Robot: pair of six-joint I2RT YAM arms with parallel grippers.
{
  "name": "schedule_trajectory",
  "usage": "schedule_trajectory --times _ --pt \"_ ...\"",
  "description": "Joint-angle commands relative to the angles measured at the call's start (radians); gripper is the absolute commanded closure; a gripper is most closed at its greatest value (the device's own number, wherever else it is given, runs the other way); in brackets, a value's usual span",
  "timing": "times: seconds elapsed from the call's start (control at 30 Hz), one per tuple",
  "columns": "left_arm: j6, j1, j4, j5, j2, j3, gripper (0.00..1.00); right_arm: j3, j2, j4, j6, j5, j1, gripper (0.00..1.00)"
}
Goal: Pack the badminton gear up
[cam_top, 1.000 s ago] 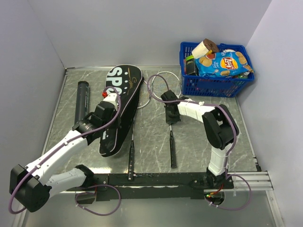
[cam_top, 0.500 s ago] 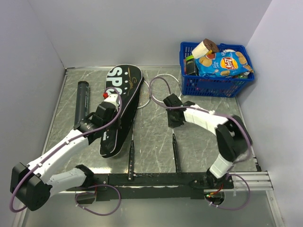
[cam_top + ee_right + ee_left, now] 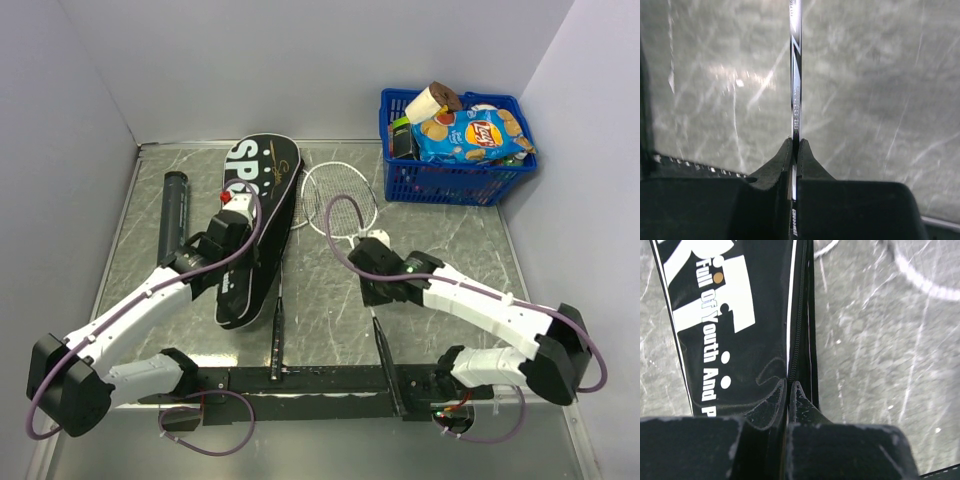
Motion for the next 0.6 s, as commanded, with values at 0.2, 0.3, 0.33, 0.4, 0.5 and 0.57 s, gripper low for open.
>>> schedule_trajectory --times 0.2,0.3,0.33,0.4,0.5,0.57 --pt "-0.054 0.000 0.126 0.031 0.004 0.077 0.99 -0.053 -0.083 -0.102 0.111 -0.023 0.122 1.00" --pt "-0.057 -0.001 0.131 0.046 0.009 0.063 0.99 -0.033 -0.049 -0.093 0.118 -0.026 0.151 1.00" --pt "-0.058 -0.001 0.138 0.051 0.003 0.057 0.99 -0.024 -0.038 -0.088 0.119 -0.030 0.159 1.00" --pt "-0.060 -0.003 0.154 0.062 -0.008 0.036 0.99 0.004 -0.008 -0.073 0.118 -0.038 0.174 1.00" --pt "-0.061 -0.003 0.165 0.074 -0.016 0.011 0.99 0.049 0.055 -0.051 0.105 -0.056 0.185 1.00" --pt "-0.057 -0.001 0.157 0.083 -0.010 -0.001 0.99 0.092 0.106 -0.039 0.096 -0.061 0.194 1.00"
